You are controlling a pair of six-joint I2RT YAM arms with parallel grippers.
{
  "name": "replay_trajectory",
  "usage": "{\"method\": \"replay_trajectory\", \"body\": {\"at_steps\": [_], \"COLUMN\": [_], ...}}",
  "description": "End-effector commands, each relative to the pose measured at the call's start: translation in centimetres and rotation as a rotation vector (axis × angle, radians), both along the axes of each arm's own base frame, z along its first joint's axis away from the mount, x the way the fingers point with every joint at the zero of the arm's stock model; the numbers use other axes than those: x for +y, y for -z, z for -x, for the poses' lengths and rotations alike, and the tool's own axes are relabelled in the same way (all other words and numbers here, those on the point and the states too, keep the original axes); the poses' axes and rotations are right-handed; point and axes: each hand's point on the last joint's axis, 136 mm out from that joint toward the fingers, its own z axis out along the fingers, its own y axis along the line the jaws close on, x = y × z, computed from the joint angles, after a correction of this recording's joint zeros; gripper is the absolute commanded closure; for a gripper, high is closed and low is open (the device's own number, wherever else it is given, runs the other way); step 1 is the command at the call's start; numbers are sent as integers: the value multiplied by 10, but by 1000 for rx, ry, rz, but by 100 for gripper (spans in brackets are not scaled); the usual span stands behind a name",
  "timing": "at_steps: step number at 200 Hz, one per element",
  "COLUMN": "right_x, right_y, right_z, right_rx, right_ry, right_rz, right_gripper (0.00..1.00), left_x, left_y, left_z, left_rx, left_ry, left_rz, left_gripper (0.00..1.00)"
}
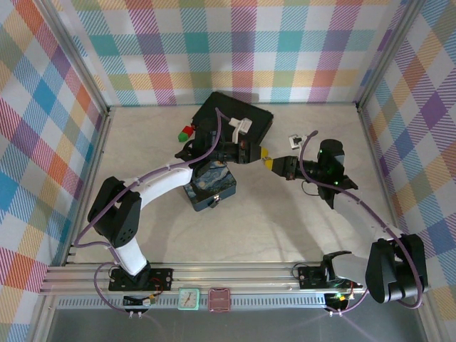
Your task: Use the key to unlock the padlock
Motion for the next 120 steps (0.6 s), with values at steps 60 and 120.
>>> {"method": "replay_trajectory", "body": {"at_steps": [60, 120], "right_x": [-4, -4], "right_y": [21, 18], "right_z": [-4, 0], "right_rx": [26, -59], "right_ry": [1, -18], "right_rz": [137, 160], "right_gripper": [100, 100], "left_x": [22, 87], "left_y": [-14, 27], "left_z": [-25, -71], "left_rx": [4, 161], "left_ry": [-141, -573], "left_rz": [53, -95], "left_gripper": [0, 0]}}
